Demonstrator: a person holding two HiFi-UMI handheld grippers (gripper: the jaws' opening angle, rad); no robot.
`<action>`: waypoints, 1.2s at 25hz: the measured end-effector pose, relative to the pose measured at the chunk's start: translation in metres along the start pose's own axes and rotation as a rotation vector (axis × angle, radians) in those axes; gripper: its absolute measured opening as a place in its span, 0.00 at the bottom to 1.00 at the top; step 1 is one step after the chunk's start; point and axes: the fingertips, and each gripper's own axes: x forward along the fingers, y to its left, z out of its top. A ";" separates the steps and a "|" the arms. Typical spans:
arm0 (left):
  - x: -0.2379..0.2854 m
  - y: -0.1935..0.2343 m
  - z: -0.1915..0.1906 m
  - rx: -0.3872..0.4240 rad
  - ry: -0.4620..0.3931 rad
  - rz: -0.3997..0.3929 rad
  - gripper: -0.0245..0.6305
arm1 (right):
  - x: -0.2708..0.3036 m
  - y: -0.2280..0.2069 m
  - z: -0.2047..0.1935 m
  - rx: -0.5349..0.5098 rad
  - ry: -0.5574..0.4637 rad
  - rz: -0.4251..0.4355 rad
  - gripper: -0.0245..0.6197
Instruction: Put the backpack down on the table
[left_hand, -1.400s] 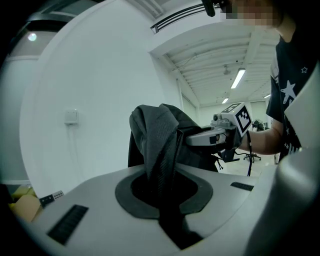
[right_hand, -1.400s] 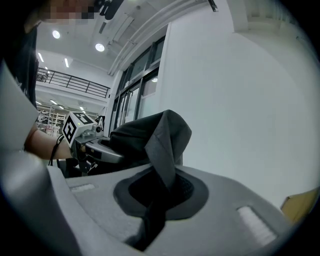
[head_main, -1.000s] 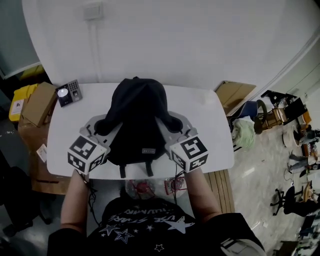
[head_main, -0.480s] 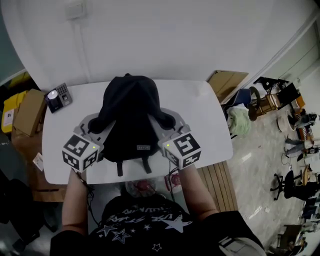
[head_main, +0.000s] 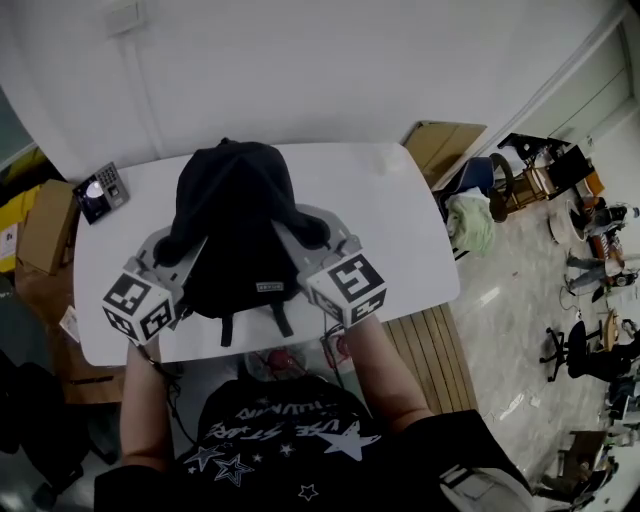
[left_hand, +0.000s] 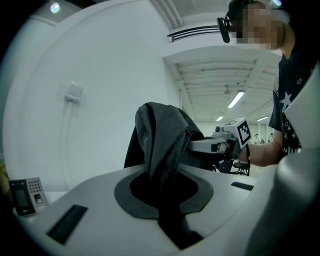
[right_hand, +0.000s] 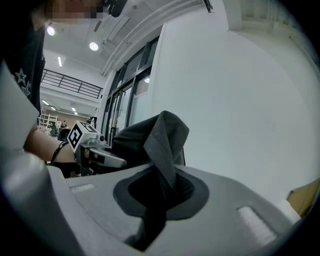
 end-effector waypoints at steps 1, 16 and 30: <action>0.000 -0.001 -0.001 -0.001 -0.004 0.003 0.11 | -0.001 0.001 0.000 0.000 -0.004 0.001 0.08; 0.000 -0.005 0.000 0.102 0.009 0.202 0.18 | -0.013 0.004 -0.006 0.007 0.005 0.077 0.36; -0.036 -0.017 0.011 0.103 -0.017 0.496 0.58 | -0.064 -0.002 -0.013 0.045 -0.020 0.090 0.59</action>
